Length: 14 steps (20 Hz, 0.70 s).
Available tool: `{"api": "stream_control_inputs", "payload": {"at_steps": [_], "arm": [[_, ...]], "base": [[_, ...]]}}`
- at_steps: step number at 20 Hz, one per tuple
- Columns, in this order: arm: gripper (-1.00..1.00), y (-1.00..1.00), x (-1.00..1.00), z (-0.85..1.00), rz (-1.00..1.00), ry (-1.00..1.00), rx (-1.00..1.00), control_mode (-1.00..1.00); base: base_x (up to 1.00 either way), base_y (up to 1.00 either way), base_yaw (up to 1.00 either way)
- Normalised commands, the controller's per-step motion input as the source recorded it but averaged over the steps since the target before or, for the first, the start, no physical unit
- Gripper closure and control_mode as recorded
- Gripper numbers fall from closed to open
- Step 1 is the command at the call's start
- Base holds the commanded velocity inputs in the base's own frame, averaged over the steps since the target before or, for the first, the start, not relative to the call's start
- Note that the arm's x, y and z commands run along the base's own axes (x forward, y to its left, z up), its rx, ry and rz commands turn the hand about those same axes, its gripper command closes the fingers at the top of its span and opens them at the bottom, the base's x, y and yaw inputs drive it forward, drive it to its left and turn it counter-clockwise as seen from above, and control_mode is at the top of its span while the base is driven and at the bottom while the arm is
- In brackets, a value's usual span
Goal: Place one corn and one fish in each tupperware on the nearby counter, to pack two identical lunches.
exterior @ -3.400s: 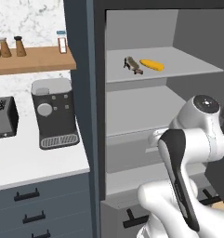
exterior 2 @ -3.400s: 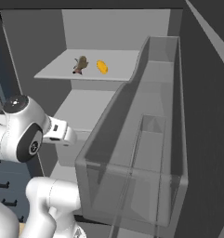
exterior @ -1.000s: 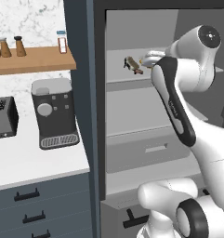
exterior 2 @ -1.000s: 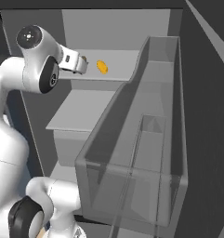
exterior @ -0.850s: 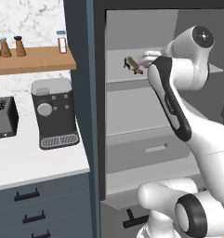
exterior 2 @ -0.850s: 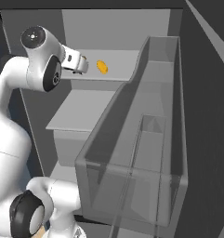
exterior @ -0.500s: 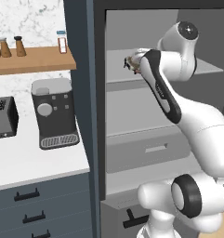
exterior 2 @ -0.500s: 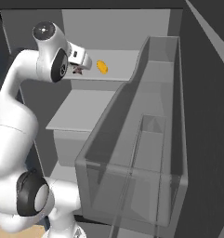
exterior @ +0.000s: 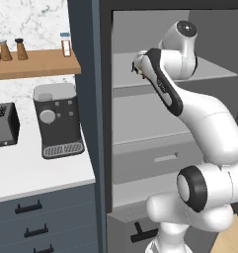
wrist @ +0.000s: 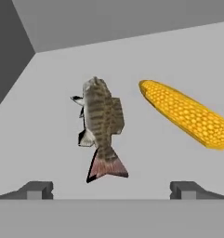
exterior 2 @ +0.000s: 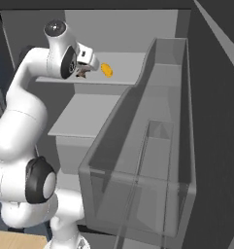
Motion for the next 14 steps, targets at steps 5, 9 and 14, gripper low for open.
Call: {"api": "stream_control_inputs", "payload": {"at_steps": [5, 9, 14], "arm": [[-1.00, 0.00, 0.35, -0.20, 0.03, 0.03, -0.03, -1.00], [-1.00, 0.02, 0.45, -0.02, 0.03, 0.10, -0.10, -1.00], [-1.00, 0.00, 0.36, 0.00, 0.01, 0.07, -0.09, -1.00]], "base": [[0.00, 0.00, 0.00], [0.00, 0.00, 0.00], [0.00, 0.00, 0.00]]}}
